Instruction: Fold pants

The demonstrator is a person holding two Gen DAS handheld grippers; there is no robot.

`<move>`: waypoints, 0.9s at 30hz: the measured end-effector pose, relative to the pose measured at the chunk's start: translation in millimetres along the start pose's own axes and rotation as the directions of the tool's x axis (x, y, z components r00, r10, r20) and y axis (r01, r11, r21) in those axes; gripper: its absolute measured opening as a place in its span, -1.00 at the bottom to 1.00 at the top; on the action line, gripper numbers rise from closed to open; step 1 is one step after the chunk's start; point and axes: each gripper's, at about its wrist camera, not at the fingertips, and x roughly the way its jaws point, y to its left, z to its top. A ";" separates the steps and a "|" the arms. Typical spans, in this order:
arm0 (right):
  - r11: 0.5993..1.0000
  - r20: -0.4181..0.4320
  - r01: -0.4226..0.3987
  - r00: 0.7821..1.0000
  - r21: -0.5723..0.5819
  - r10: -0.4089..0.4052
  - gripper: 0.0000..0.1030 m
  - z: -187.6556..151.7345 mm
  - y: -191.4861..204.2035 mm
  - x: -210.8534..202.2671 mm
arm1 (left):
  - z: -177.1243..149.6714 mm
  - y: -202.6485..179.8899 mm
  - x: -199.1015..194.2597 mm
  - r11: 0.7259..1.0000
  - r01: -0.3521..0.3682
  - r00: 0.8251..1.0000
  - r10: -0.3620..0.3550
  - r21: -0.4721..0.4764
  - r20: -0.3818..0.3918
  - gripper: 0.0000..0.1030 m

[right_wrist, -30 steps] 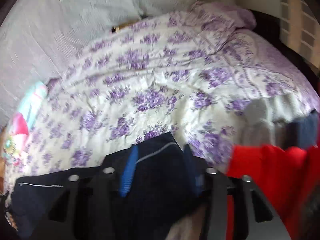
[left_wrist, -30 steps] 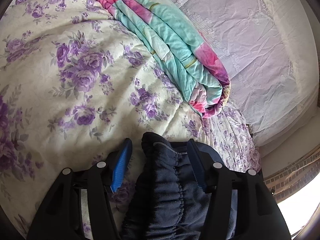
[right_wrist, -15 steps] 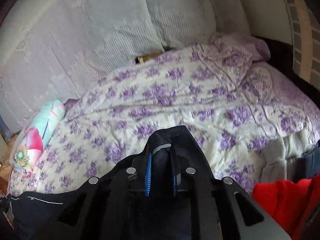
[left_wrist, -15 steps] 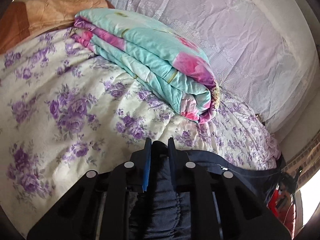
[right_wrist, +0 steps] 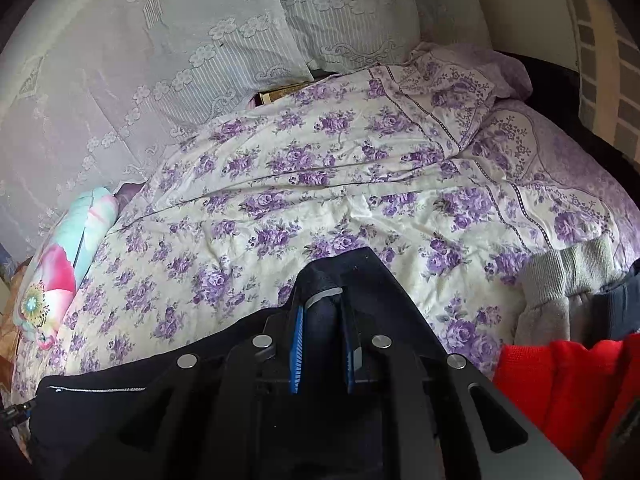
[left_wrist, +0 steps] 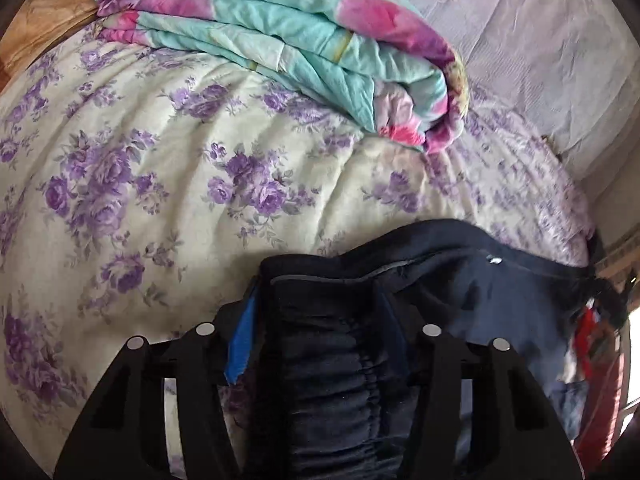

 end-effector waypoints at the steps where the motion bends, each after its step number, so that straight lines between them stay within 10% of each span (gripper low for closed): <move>1: 1.000 0.007 0.003 1.000 -0.010 -0.003 -0.69 3.6 3.2 -1.2 | 1.4 -0.2 -5.1 1.000 0.002 0.999 -0.002 -0.003 0.032 -0.40; 2: 1.000 0.019 0.006 1.000 -0.022 -0.006 -0.69 7.2 6.2 -2.5 | 5.9 2.9 -15.0 1.000 0.014 0.997 -0.013 -0.022 0.073 -0.71; 5: 0.999 0.075 -0.001 0.997 -0.035 0.004 -0.69 20.5 16.9 -5.3 | 20.6 13.7 -48.1 0.989 0.113 0.970 -0.089 -0.095 0.227 -0.72; 10: 1.000 0.091 0.011 0.996 -0.010 -0.010 -0.67 17.8 27.3 19.4 | 30.4 2.9 -67.0 0.994 0.030 0.903 0.018 -0.104 0.430 -0.72; 14: 0.973 -0.158 0.174 0.967 -0.153 -0.198 -0.39 -13.0 28.9 98.6 | 33.6 46.6 2.1 0.951 0.008 0.981 0.053 -0.308 0.189 -0.56; 17: 0.981 -0.084 0.163 0.981 -0.105 -0.172 -0.31 -16.7 24.4 82.7 | 27.3 61.3 -10.4 0.922 0.122 0.967 -0.027 -0.367 0.253 -0.39; 22: 1.000 0.030 0.026 0.999 -0.004 -0.026 -0.27 -15.0 17.7 7.8 | 4.6 31.9 -70.9 0.975 0.063 0.936 0.016 -0.213 0.353 -0.06; 27: 0.979 -0.193 -0.089 0.980 -0.183 0.053 0.01 -74.1 56.3 10.7 | -36.5 -25.7 -52.0 0.997 0.067 0.979 -0.072 0.029 0.193 0.59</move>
